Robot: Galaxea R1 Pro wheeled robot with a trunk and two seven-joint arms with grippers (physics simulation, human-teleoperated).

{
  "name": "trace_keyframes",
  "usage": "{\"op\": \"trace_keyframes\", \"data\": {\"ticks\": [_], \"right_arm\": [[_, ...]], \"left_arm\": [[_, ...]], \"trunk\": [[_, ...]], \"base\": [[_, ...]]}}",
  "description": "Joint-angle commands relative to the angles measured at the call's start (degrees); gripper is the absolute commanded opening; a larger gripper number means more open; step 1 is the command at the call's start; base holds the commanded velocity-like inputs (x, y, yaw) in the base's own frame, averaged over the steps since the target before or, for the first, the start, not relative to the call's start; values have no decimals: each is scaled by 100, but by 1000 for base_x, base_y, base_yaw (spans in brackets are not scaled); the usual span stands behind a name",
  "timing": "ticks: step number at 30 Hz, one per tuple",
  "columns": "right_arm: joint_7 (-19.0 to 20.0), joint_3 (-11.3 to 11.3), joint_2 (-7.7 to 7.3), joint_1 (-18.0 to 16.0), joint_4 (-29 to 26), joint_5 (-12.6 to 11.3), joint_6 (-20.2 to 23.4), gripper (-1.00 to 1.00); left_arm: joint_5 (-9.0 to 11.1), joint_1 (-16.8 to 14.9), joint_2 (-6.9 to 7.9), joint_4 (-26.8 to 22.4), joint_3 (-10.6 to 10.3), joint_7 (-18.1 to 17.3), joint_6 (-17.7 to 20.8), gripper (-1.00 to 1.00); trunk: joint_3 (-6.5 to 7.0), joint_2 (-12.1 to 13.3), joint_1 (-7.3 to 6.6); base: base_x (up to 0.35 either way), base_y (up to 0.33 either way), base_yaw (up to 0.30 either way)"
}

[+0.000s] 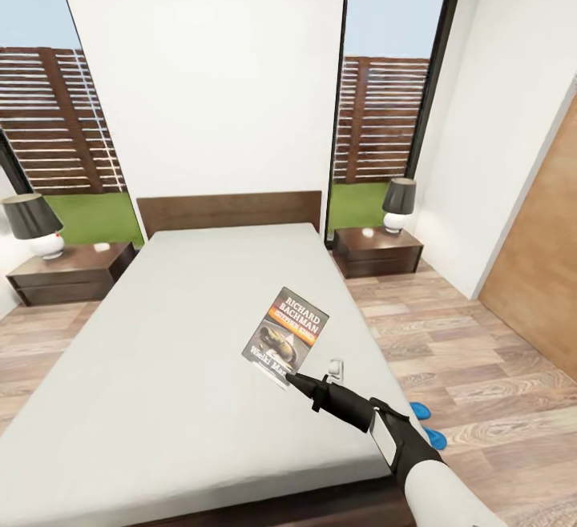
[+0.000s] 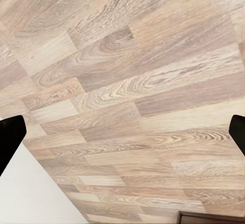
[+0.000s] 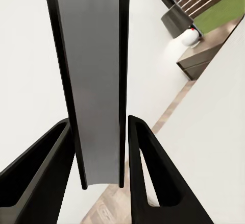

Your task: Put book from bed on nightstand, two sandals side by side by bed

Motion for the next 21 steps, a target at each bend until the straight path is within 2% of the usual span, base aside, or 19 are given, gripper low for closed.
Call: {"op": "trace_keyframes", "data": {"ticks": [1, 12, 21], "right_arm": [[25, -29, 5, -5, 1, 9, 31, -100], [25, -29, 12, -5, 1, 4, 31, -100], [25, -33, 6, -5, 1, -26, 34, -100]], "left_arm": [[-3, -2, -6, 2, -39, 28, -19, 100], [7, -2, -43, 0, -36, 28, -23, 100], [18, -2, -59, 0, -28, 28, -27, 100]], "trunk": [[-1, -11, 4], [94, -11, 4], [117, -11, 4]], "base": [[0, 0, 0], [0, 0, 0], [0, 0, 0]]}}
